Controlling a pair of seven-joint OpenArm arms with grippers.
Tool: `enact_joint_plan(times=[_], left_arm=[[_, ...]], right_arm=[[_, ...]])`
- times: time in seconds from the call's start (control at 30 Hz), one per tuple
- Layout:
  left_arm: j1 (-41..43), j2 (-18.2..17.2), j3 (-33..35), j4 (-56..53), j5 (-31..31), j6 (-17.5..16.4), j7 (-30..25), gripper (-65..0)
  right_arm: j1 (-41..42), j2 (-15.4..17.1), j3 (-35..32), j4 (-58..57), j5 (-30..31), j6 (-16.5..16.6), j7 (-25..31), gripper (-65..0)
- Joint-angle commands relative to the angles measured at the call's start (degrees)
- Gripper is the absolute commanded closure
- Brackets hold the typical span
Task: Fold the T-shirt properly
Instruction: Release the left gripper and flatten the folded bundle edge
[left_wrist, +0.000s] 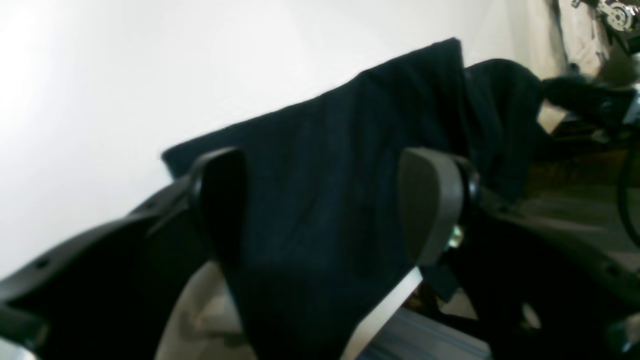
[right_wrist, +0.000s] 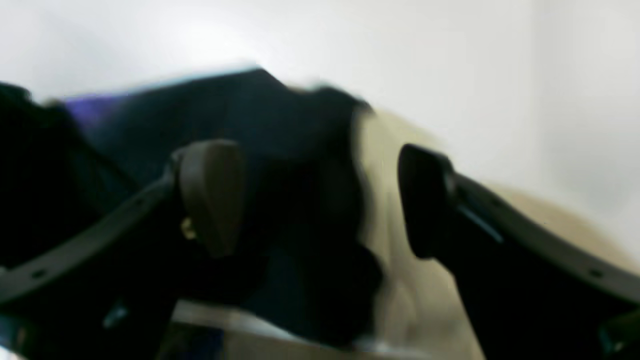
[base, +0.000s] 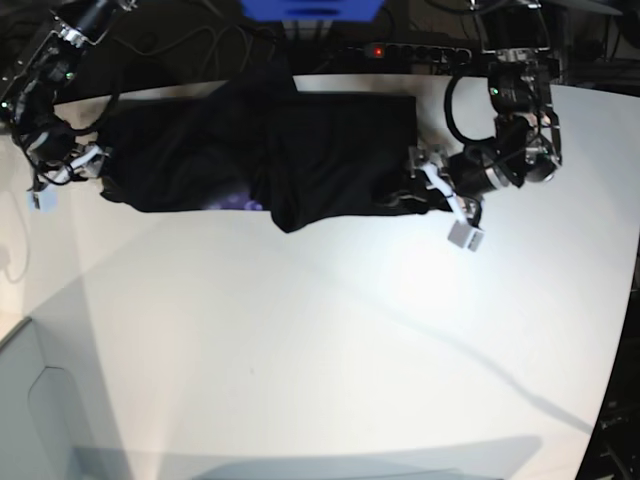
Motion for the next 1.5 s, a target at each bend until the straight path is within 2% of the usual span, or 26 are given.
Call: enact_joint_plan(times=[0.0, 0.17, 0.4, 0.6, 0.73, 0.9, 1.2, 1.3, 1.47], left_arm=[[-0.4, -0.4, -0.3, 0.8, -1.3, -0.4, -0.6, -45.7], [0.0, -0.4, -0.3, 0.8, -1.3, -0.4, -0.7, -45.7], [0.0, -0.4, -0.3, 0.8, -1.3, -0.4, -0.7, -45.7], [0.0, -0.4, -0.3, 0.8, -1.3, -0.4, -0.7, -45.7], [0.0, -0.4, -0.3, 0.8, -1.3, -0.4, -0.7, -45.7], [0.0, -0.4, -0.3, 0.8, -1.3, -0.4, -0.7, -45.7], [0.0, -0.4, -0.3, 0.8, -1.3, -0.4, -0.7, -45.7], [0.0, -0.4, -0.3, 0.8, -1.3, -0.4, -0.7, -45.7], [0.0, -0.4, -0.3, 0.8, -1.3, -0.4, -0.7, -45.7]], right_arm=[[0.7, 1.7, 0.4, -0.8, 1.2, 2.0, 0.8, -48.4], [0.7, 3.0, 0.4, -7.1, 1.2, 2.0, 0.8, -48.3], [0.4, 1.5, 0.1, -7.4, 1.2, 2.0, 0.5, -48.3], [1.9, 0.6, 0.3, -7.5, 1.3, 2.0, -5.3, -48.3], [2.6, -0.5, 0.4, -7.5, 1.3, 2.0, -6.3, -47.9], [2.6, -1.6, 0.4, -7.5, 1.3, 2.0, -6.3, -41.5], [2.5, -2.2, 0.1, -7.6, 1.3, 2.0, -6.3, -25.2], [2.5, -2.2, 0.1, -8.1, 1.3, 2.0, -6.3, -18.7], [3.5, -1.8, 0.1, -12.6, 1.3, 2.0, -6.3, -4.4]])
